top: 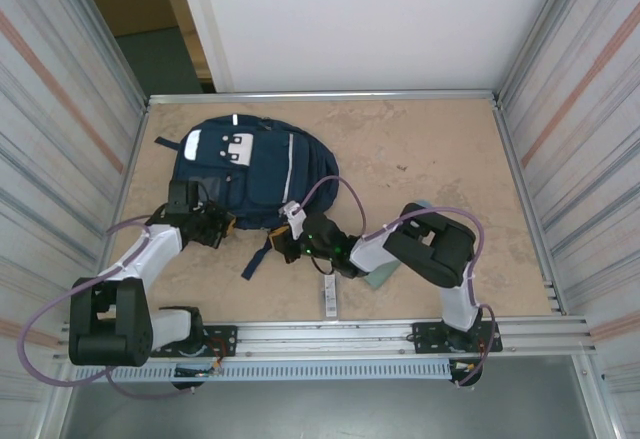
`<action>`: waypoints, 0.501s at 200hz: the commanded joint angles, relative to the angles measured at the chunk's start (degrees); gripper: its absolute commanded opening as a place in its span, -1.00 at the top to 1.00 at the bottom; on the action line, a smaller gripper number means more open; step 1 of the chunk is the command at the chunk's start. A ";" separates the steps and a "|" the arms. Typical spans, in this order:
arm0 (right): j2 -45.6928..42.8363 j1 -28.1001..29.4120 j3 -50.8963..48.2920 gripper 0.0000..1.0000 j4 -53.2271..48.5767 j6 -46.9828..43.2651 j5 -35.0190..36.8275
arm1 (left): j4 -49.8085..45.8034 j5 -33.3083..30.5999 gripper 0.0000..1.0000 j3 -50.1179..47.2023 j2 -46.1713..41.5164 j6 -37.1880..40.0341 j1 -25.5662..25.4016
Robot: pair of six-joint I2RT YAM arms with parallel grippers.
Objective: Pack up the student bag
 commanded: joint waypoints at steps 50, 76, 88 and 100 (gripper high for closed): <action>-10.86 -8.11 -2.17 1.00 -27.49 7.49 1.48 | 0.88 -8.16 1.00 3.24 5.03 9.78 3.78; -14.92 -10.07 -4.46 1.00 -30.60 4.94 3.69 | -0.30 -8.12 1.00 6.86 8.48 12.40 4.92; -16.83 -11.08 -5.50 1.00 -31.55 3.86 4.05 | 0.17 -6.83 1.00 7.87 10.30 11.84 5.32; -18.47 -11.90 -6.21 1.00 -32.62 2.72 4.25 | 1.42 -5.20 1.00 8.64 11.93 11.24 5.27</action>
